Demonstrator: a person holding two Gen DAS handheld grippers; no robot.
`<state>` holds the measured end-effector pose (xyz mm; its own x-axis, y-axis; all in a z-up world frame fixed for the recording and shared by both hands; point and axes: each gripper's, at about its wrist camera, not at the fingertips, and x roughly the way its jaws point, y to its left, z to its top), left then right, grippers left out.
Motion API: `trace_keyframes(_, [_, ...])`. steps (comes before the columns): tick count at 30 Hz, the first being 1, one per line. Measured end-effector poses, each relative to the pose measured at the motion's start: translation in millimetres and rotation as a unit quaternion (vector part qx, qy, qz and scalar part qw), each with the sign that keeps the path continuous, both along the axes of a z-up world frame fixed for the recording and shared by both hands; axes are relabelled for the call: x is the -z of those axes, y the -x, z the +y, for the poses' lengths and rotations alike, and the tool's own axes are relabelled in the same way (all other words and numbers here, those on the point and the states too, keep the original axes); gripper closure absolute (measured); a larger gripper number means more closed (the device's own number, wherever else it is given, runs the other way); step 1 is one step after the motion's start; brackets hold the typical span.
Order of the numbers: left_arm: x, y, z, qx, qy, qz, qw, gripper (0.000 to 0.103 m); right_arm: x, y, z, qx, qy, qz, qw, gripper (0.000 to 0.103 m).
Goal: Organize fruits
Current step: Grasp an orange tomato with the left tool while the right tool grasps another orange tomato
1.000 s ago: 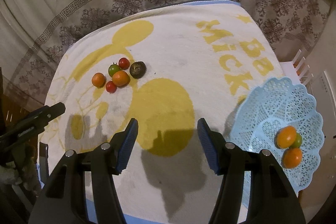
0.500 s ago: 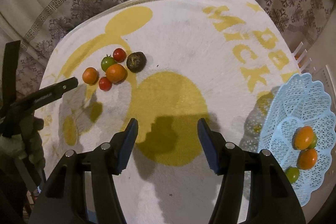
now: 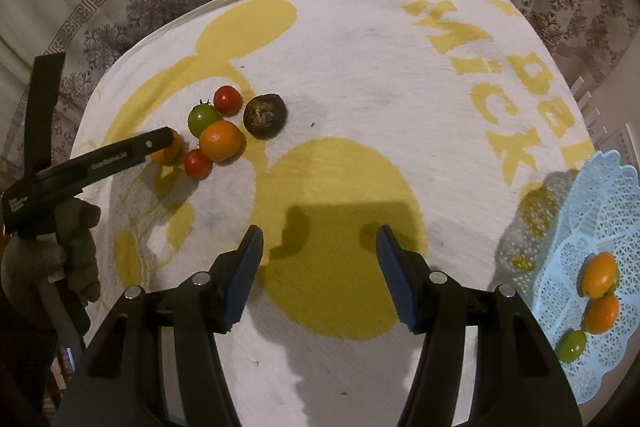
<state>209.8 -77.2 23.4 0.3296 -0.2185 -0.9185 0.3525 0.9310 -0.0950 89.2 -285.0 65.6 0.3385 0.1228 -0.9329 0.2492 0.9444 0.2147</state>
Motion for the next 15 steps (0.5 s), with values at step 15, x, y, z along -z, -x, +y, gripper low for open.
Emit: trace_keyframes(15, [4.4,3.4,4.3,0.009,0.032,0.022,0.9992,0.065,1.6,-37.0,23.3,-0.021,-0.027,-0.012,0.999,0.043])
